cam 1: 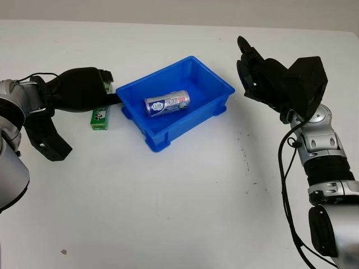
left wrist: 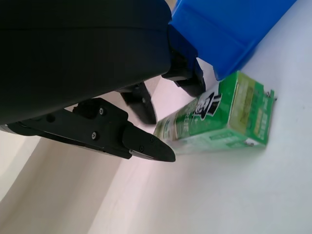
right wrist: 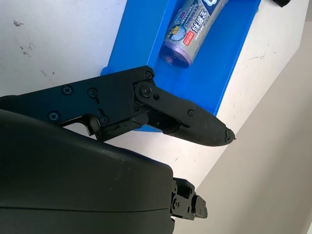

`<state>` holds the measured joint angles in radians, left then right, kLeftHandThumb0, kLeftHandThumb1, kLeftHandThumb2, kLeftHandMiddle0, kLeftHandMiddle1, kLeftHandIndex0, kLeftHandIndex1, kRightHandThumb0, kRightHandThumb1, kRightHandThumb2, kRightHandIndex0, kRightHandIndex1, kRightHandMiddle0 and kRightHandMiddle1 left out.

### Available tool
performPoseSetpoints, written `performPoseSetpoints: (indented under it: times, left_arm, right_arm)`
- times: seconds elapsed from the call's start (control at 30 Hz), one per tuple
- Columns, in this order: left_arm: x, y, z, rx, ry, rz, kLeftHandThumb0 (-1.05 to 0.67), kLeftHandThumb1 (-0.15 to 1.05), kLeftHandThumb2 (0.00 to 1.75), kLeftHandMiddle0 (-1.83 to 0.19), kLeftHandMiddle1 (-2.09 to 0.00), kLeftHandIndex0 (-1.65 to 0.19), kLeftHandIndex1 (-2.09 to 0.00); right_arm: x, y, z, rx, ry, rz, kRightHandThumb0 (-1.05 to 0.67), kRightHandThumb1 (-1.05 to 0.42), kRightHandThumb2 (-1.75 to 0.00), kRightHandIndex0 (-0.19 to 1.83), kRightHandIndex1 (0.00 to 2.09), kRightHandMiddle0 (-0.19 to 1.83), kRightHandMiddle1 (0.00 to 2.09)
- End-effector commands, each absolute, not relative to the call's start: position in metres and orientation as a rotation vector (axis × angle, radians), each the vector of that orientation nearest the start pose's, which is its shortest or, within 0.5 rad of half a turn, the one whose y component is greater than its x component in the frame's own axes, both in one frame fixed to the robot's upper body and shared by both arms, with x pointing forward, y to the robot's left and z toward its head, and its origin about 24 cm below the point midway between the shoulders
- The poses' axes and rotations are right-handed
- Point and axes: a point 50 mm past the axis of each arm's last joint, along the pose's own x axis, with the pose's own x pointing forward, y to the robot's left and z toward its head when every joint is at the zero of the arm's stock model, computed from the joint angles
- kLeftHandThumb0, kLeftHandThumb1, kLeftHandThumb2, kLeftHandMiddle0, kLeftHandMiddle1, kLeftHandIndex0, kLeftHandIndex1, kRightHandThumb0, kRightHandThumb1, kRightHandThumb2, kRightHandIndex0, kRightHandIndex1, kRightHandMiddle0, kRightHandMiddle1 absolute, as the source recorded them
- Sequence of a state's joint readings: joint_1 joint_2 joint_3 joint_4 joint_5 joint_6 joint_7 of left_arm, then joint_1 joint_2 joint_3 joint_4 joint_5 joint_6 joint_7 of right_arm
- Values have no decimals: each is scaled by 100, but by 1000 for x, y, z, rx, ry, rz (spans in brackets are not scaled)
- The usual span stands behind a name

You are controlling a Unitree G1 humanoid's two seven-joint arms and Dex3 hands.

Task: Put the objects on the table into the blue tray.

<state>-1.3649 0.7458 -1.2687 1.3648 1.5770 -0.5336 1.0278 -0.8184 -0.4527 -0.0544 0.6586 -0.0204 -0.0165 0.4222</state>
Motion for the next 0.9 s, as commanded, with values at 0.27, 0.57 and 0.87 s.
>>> performPoseSetpoints:
  times: [0.27, 0.57, 0.87]
  left_arm:
    - [377, 259, 175, -3098, 1005, 957, -14, 104, 9, -61, -209, -33, -209]
    - [378, 275, 183, -3268, 733, 879, -41, 105, 17, -21, -209, -16, -148]
    - [384, 288, 192, -3309, 451, 699, -47, 105, 53, -60, -209, -10, -209]
  right_arm:
    - [383, -221, 176, -420, -90, 276, -60, -105, -79, -19, 0, -19, 0]
    - [385, -220, 175, -427, -95, 289, -59, -105, -78, -19, 0, -19, 0]
    - [386, -220, 175, -420, -84, 287, -56, -105, -77, -19, 0, -19, 0]
